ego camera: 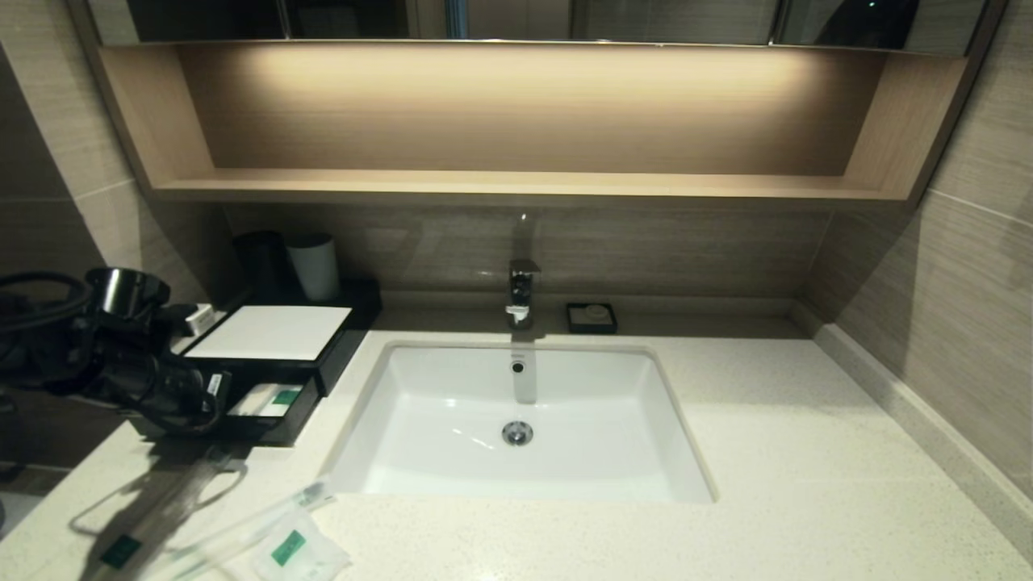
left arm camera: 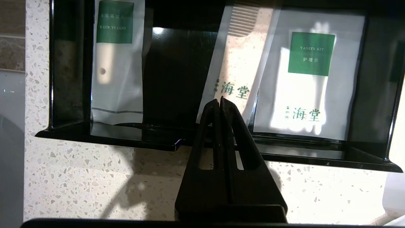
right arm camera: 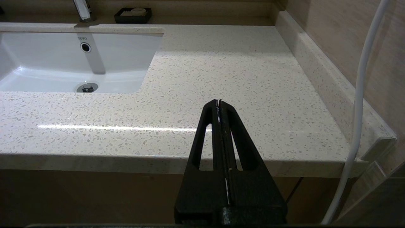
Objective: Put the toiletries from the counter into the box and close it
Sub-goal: Open the drawer
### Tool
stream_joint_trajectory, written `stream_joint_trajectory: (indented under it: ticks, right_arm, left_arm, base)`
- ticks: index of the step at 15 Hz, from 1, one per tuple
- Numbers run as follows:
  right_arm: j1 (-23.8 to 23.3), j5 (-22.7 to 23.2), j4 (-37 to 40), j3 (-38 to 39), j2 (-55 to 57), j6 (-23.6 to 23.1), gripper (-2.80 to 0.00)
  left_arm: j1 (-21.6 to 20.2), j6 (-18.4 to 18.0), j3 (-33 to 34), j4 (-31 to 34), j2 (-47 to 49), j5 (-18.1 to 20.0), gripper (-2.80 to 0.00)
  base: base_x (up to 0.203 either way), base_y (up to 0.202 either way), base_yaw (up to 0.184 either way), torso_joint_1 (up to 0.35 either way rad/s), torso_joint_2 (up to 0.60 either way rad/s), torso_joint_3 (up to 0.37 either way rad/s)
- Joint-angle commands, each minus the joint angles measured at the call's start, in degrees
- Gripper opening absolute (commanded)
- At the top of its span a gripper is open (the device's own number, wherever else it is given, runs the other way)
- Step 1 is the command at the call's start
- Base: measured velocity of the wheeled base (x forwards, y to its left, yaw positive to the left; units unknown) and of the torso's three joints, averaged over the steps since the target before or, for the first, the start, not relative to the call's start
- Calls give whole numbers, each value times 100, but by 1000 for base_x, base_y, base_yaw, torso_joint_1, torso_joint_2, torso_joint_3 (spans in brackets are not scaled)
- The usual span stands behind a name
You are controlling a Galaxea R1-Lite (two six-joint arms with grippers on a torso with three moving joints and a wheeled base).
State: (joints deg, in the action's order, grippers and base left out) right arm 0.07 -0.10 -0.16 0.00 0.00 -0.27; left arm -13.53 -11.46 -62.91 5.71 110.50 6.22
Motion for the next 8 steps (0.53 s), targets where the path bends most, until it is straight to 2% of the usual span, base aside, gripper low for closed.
stream_joint_trajectory:
  ticks: [1, 8]
  right_arm:
    - [1, 1, -2, 9, -9, 0, -280]
    - [1, 1, -2, 9, -6, 0, -280]
  left_arm:
    - [0, -5, -28, 17, 99, 2, -280]
    - [0, 12, -72, 114, 113, -112, -280]
  base:
    - [0, 0, 0, 0, 0, 0]
    - [0, 0, 0, 0, 0, 0]
